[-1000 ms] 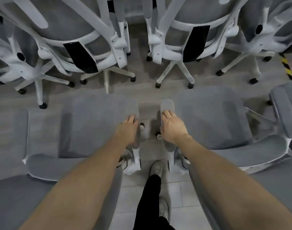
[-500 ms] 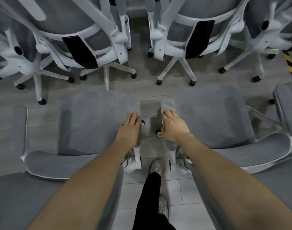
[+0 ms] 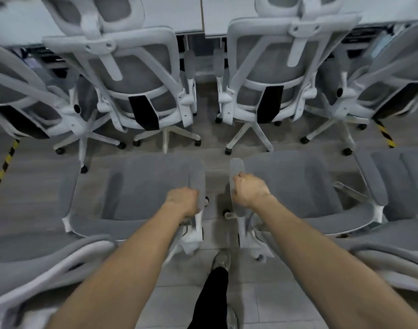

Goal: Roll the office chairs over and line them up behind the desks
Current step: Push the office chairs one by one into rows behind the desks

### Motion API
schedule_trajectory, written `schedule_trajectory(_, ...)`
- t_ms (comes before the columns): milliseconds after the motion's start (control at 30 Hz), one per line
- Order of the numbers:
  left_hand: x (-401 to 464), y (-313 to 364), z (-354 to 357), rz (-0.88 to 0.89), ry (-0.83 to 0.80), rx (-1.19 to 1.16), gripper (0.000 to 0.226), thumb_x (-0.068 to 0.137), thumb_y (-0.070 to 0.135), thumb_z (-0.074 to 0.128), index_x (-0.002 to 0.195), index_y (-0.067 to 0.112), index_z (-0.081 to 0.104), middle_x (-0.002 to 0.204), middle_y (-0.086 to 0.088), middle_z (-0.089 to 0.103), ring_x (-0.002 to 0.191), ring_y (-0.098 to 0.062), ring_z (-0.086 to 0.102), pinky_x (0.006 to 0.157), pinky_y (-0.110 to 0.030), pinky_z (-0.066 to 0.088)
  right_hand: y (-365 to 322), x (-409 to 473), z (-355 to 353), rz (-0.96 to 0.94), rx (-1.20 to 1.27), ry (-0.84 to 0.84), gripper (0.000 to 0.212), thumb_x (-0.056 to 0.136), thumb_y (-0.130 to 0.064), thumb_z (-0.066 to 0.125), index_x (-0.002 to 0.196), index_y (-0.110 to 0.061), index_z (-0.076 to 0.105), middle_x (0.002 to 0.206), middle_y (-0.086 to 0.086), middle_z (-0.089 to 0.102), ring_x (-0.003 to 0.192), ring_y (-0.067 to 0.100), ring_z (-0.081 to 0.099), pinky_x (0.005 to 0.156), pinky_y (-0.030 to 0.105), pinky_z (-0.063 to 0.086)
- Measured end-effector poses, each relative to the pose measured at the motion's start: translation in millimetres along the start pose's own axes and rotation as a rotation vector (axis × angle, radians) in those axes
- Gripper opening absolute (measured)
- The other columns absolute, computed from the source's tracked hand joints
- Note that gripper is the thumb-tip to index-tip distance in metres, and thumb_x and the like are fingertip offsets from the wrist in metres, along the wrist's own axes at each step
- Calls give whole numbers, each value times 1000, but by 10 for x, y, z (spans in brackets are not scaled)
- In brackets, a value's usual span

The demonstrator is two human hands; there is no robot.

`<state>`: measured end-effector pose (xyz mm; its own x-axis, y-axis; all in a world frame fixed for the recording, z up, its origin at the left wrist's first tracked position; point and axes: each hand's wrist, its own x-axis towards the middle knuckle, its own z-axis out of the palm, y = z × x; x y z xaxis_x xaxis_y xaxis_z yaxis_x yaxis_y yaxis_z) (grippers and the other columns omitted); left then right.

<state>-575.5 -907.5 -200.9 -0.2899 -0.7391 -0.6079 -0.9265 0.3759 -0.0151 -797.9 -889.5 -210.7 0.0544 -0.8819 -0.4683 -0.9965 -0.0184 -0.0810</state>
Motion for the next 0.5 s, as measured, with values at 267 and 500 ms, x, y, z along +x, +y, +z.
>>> schedule_trajectory(267,-1784,-280,-470,-93,357,40,47,101,51,65,137,22,62,132,-9,69,122,-35,67,96,-47,56,-660,-1362,-218,-71,25,127,37,105,-31,56,133,-6,58,134,16,60,123,39,61,92,44,54)
schedule_trajectory(500,-2969,-678,-917,-86,656,77,46,104,62,55,136,29,62,125,-2,71,119,-29,68,92,-44,57,-1479,-2097,-184,-209,91,247,44,104,-36,57,142,-14,58,138,10,62,127,35,61,97,44,53)
